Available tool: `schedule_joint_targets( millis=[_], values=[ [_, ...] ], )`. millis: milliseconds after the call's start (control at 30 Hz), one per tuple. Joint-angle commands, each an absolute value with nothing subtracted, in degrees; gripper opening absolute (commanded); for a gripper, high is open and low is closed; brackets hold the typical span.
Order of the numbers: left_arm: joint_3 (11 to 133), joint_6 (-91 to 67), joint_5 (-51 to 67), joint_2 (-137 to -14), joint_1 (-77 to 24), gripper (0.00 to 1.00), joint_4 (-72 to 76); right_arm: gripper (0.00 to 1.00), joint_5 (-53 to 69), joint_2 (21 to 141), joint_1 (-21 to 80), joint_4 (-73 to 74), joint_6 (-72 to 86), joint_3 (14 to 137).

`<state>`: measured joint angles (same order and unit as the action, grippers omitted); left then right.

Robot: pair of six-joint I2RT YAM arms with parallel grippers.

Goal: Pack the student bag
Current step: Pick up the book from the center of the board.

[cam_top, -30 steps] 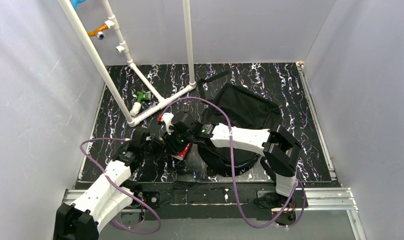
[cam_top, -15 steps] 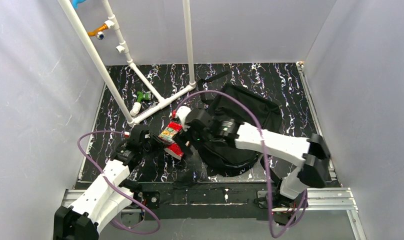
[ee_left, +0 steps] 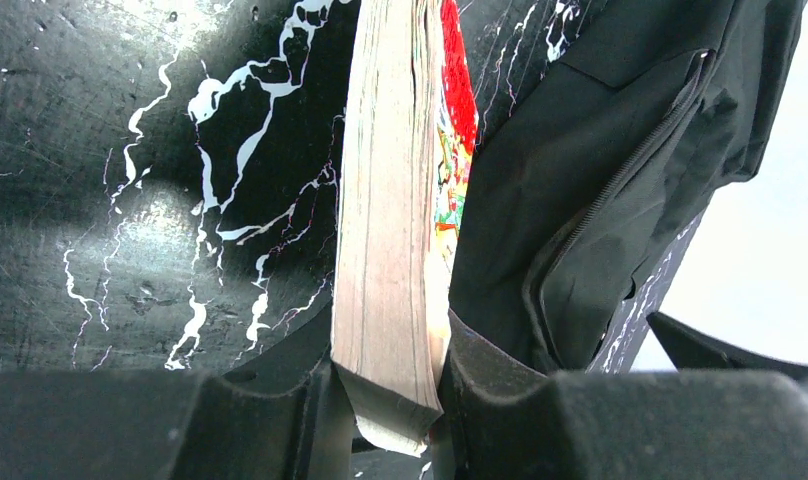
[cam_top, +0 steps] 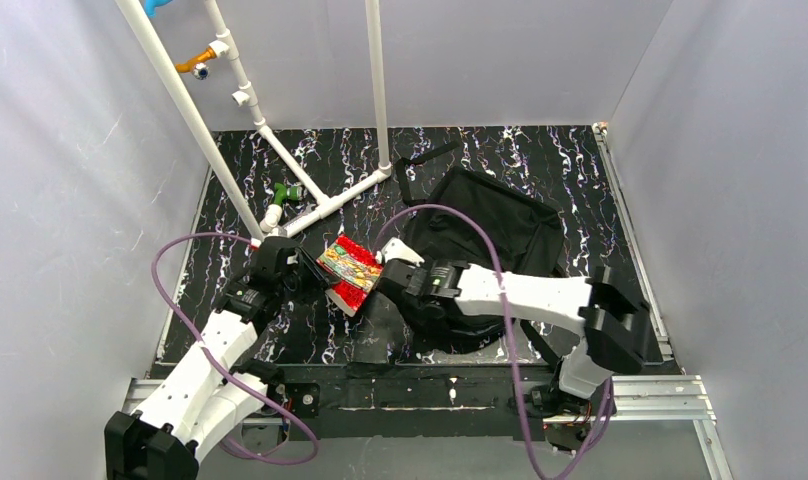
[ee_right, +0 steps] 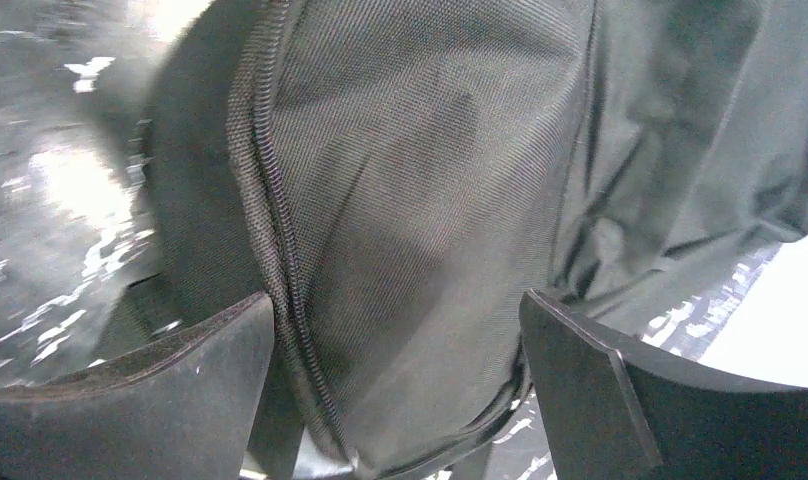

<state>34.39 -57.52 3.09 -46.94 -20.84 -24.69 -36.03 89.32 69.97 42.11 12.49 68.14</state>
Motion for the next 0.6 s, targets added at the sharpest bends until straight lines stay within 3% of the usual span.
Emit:
schedule_joint_targets(
  millis=[0,100,200,467,533,567],
  values=[
    [37.9,-54.1,5.7,-47.3,-21.0,0.00,-24.9,0.98,-53.3,97.3,70.2,48.6,16.2,73.8],
    [37.4,-55.0,7.4,-46.9,-21.0,0.00,-24.9,0.95,-55.6,97.5,70.2,48.2,16.2,74.8],
    [36.9,-56.0,9.6,-45.8,-21.0,0.00,-24.4,0.84,-54.1,93.8,69.9,43.9,14.3,72.8],
    [39.1,-56.8,15.2,-45.8,-20.9,0.00,-22.2,0.45,-48.1,86.5,64.6,38.5,11.8,69.8],
    [40.4,-56.3,17.5,-46.9,-20.9,0.00,-21.5,0.31,-46.8,86.3,63.2,38.5,11.4,70.4],
    [40.9,-56.2,19.2,-47.5,-20.9,0.00,-20.7,0.19,-46.0,86.3,62.4,38.5,11.2,70.7]
  ],
)
